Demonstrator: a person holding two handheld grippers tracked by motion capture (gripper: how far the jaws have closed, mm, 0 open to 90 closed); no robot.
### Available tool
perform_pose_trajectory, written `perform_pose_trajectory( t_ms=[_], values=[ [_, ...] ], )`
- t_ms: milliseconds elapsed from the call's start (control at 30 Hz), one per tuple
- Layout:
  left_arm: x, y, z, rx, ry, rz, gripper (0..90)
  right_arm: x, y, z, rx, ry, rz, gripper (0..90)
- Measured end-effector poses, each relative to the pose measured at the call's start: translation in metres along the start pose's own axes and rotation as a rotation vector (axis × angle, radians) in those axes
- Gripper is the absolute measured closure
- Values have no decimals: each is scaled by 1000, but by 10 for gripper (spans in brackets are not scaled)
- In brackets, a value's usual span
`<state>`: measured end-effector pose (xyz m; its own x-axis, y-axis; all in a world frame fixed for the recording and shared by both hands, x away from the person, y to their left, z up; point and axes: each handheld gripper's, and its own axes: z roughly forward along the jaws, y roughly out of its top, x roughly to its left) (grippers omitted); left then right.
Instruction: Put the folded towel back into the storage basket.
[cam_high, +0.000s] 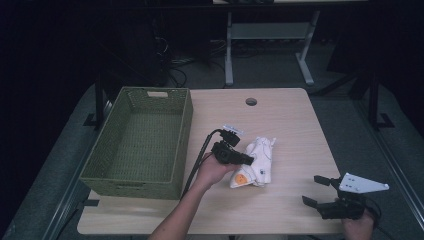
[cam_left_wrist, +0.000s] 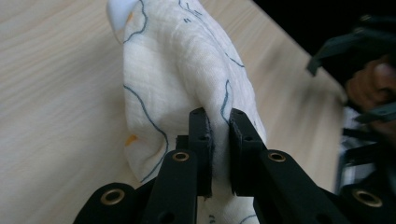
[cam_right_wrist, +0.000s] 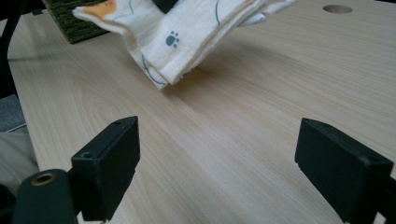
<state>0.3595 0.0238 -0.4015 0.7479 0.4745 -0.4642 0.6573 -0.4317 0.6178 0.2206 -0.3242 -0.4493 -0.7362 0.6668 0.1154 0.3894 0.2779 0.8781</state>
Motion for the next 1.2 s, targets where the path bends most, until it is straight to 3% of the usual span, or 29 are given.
perform_pose_trajectory(
  t_ms=[200, 533, 733, 933, 1200],
  values=[
    [-5, -3, -9, -23, -83, -37, 815, -2, -1, -3, -16, -6, 15, 135],
    [3, -10, -25, -33, -169, -90, 814, -4, -2, -4, -24, -9, 18, 135],
    [1, -12, -35, -45, -222, -104, 812, -4, -2, -3, -21, -9, 15, 135],
    [-5, -11, -47, -44, -247, -93, 810, -3, -2, -5, -18, -14, 13, 135],
    [-6, -9, -84, -85, -240, -87, 810, -3, -1, -5, -21, -15, 6, 135]
  ],
)
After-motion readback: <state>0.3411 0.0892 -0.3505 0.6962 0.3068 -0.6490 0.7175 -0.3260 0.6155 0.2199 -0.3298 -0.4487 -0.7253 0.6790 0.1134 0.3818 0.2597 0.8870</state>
